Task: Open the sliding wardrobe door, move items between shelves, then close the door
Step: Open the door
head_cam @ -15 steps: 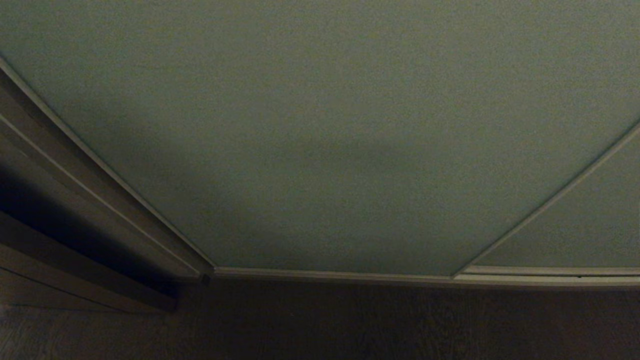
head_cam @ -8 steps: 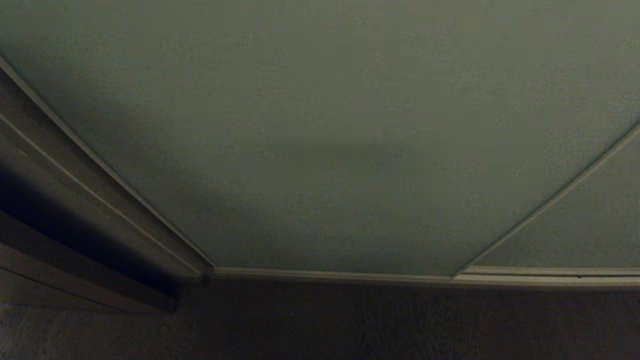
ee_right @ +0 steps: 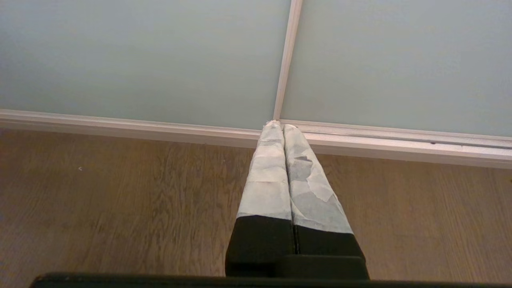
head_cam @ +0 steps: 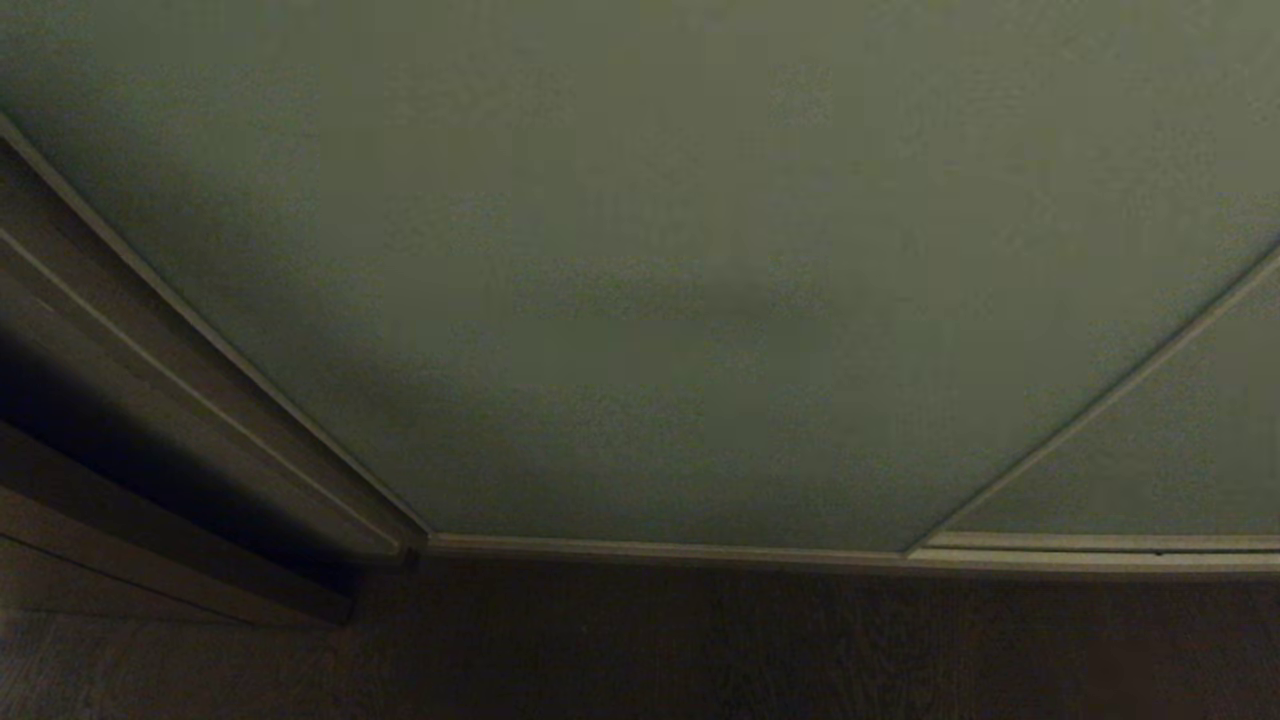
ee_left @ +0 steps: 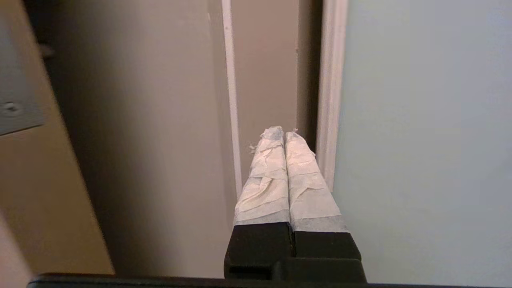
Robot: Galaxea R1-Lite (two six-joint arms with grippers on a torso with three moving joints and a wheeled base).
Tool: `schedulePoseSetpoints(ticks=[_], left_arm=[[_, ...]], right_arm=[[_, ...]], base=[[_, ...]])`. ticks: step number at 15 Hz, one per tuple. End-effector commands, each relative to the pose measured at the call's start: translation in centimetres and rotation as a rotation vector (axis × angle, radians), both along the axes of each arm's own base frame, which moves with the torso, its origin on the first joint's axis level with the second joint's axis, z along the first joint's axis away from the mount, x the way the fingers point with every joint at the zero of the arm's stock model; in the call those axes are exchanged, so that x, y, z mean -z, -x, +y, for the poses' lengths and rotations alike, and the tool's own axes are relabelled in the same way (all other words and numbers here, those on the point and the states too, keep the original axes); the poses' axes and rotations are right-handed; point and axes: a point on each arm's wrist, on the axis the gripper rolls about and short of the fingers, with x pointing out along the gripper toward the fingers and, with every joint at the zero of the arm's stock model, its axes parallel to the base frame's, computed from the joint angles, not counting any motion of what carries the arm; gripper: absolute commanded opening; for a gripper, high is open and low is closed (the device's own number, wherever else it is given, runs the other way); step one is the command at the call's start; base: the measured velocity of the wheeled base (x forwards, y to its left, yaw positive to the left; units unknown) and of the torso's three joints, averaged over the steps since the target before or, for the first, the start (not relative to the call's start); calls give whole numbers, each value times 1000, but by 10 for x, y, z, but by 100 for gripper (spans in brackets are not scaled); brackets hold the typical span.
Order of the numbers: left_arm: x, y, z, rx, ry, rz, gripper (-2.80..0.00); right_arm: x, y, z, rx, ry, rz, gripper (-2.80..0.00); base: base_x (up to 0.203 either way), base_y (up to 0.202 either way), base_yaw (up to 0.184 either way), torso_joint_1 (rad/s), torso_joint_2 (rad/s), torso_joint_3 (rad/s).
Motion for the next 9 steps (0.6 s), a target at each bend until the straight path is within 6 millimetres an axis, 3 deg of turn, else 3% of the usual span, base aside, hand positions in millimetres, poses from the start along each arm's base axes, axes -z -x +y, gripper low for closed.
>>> schedulePoseSetpoints(ticks=[1, 9], left_arm=[[1, -18, 7, -1, 10, 30, -280], [-18, -46, 12, 83, -30, 60, -280]], right_arm=[[0, 0, 0, 0, 0, 3, -280], [0, 0, 0, 0, 0, 3, -280]], base=[[0, 0, 0, 0, 0, 0], [0, 0, 0, 0, 0, 0]])
